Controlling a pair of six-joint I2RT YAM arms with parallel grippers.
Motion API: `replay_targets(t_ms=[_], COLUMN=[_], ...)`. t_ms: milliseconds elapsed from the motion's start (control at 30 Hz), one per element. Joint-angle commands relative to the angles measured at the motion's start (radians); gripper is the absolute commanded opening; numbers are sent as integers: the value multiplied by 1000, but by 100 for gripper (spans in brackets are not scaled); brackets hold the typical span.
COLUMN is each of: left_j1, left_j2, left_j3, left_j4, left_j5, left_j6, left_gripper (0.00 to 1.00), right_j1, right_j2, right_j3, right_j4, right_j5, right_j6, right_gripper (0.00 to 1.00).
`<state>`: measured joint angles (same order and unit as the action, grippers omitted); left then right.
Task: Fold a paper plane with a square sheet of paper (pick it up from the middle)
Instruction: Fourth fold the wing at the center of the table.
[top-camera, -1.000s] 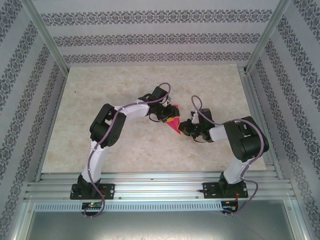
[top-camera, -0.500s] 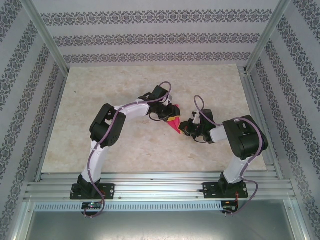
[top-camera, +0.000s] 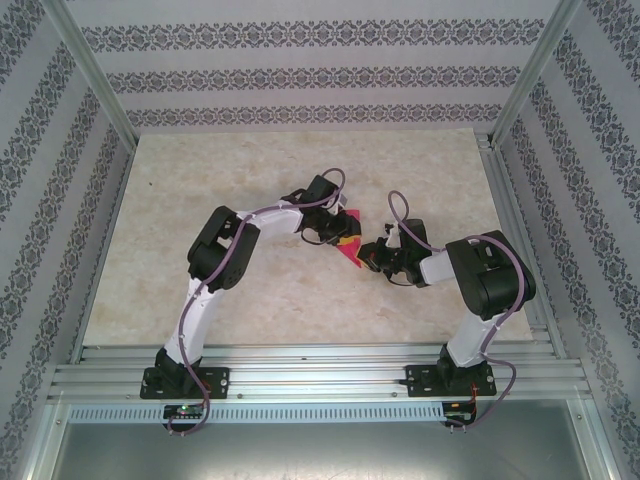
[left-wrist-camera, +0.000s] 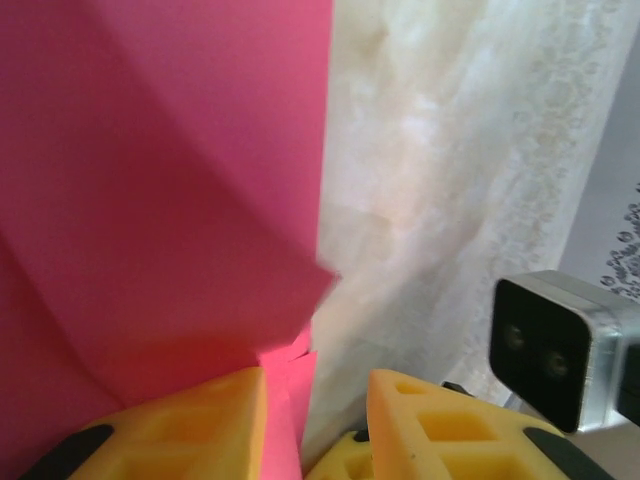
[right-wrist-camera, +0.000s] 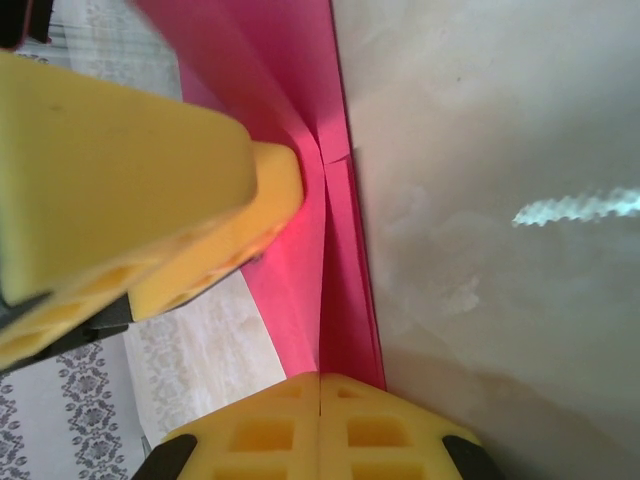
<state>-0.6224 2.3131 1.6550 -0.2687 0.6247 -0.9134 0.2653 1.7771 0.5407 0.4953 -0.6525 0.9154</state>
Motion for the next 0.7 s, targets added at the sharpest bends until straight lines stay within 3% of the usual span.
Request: replay_targets(t_ms=[0,100,167,233,367,533,667], left_j1=[-12,-11,-11,-12,-11,-12,-12], left_j2=[38,46,46,46,45,46,45], left_j3=[16,12,12,15,25,32,35], left_j4=[20,24,21,10,4,6,-7], left_j5=[-14,-21,-24,-24,-20,-19,-19], left_j6=[-4,-2,1,6,7,2,8], left_gripper=[33,33,33,33,33,33,33], right_j1=[0,-1,-2,-8,1,60,76], right_j2=[8,-29,-86,-171,-293,-260,-196], right_j3=[10,-3,-19,-5,29,68,55], right_j4=[-14,-16,-29,-173,-382,-366,-233], right_j5=[47,55,77,131,229,174,141], right_j6=[-10,0,-8,-76,-181,-163,-87], right_gripper=[2,13,14,16,13,4,3])
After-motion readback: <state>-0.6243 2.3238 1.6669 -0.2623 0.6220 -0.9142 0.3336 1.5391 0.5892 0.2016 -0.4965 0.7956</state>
